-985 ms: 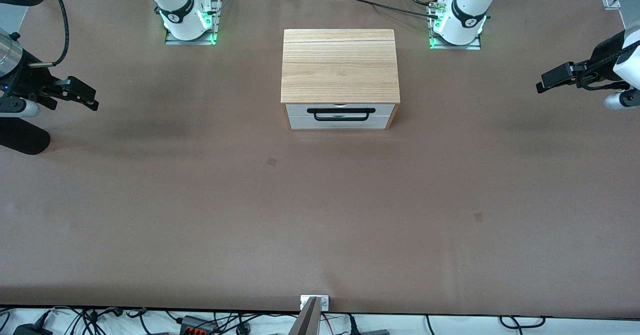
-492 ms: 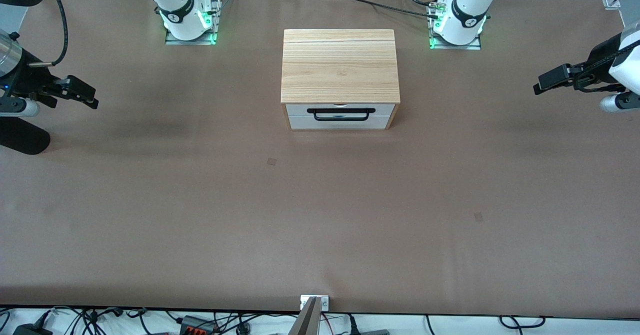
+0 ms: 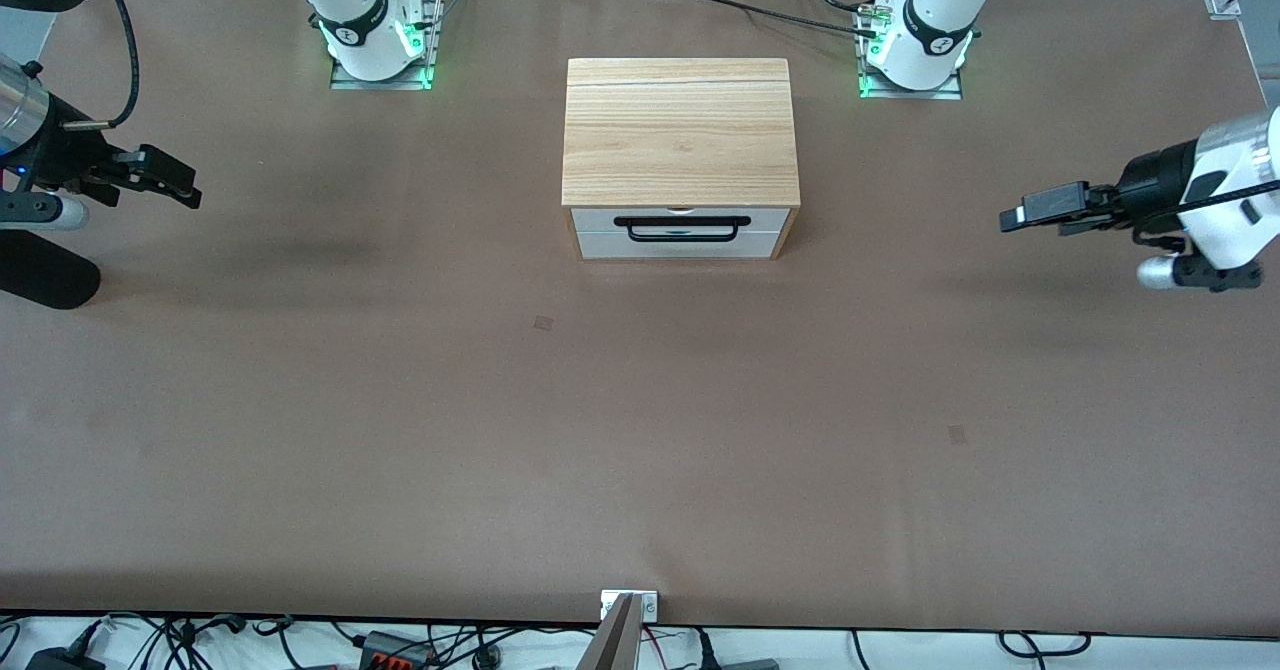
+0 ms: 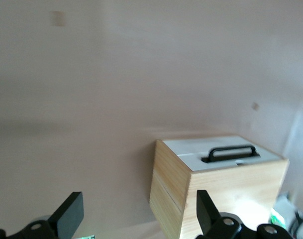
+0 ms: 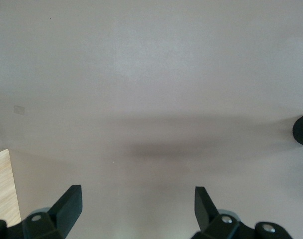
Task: Pull top drawer with both arms simultaneously
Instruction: 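Move the left gripper and the right gripper toward the drawer handle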
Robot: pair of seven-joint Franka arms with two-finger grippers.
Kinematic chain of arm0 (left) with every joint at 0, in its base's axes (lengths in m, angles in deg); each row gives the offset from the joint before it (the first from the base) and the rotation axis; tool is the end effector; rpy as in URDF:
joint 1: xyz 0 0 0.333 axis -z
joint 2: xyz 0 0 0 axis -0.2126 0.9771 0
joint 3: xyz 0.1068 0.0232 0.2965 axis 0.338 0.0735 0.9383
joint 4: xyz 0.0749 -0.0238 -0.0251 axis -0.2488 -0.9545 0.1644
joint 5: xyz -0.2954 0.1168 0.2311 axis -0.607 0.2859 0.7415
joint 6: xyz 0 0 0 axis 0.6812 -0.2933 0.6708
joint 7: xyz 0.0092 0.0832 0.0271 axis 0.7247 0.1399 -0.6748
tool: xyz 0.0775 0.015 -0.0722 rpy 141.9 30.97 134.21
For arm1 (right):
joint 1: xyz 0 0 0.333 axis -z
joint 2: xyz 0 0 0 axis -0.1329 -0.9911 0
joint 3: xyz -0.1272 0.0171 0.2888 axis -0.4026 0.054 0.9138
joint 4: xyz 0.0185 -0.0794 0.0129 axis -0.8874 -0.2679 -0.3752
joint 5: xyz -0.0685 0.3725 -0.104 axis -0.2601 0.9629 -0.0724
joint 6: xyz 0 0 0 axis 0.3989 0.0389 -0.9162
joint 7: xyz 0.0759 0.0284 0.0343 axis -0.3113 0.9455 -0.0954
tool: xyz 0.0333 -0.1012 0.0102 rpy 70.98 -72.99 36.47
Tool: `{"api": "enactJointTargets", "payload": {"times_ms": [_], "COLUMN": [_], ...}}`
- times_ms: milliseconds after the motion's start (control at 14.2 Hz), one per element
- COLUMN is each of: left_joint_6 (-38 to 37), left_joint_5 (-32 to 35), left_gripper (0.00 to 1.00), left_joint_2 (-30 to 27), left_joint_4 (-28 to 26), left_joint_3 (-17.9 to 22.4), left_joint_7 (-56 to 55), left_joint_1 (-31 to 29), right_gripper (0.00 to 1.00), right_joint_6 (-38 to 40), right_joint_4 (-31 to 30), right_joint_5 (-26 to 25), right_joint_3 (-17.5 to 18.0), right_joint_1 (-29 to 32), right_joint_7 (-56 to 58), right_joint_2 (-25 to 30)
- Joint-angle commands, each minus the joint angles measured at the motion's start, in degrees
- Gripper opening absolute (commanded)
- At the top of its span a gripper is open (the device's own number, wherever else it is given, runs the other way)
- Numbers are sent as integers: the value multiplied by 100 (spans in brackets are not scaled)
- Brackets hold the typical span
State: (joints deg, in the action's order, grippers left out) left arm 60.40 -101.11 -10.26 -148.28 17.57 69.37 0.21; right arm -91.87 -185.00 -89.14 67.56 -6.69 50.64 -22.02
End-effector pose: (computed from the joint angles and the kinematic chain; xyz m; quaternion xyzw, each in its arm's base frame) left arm 0.5920 -0.0243 0.5400 0.9689 0.0150 -0.1041 0.2241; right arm 0.5458 -0.0086 0.5667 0.9996 -0.0088 -0.0263 0.0026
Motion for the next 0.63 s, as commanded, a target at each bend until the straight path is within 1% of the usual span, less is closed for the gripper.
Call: {"api": "enactJointTargets", "payload": {"times_ms": [0, 70, 141, 211, 352, 563], "left_joint_6": [-78, -104, -105, -96, -35, 246], "left_joint_5": [-1210, -1792, -2180, -2367, -2448, -2509], "left_gripper": [100, 100, 100, 100, 100, 100], "left_joint_2": [582, 836, 1021, 1110, 1251, 1314], "left_joint_4": [230, 204, 195, 203, 169, -340], "left_joint_3": [0, 0, 9, 0, 0, -9], "left_joint_7": [1045, 1170, 1197, 1197, 1459, 2320], "left_joint_1": [-41, -119, -181, -182, -120, -138], "right_gripper": [100, 100, 100, 100, 100, 100], "right_joint_6": [75, 66, 66, 58, 57, 110], "right_joint_4": [105, 132, 184, 202, 211, 211], "right_joint_5": [-64, -64, -73, -73, -73, -3], "right_joint_3": [94, 94, 103, 103, 103, 129], "right_joint_1": [107, 98, 98, 98, 89, 54], "right_joint_7": [12, 12, 12, 12, 12, -6], "right_joint_2": [8, 8, -10, -10, -19, -10]}}
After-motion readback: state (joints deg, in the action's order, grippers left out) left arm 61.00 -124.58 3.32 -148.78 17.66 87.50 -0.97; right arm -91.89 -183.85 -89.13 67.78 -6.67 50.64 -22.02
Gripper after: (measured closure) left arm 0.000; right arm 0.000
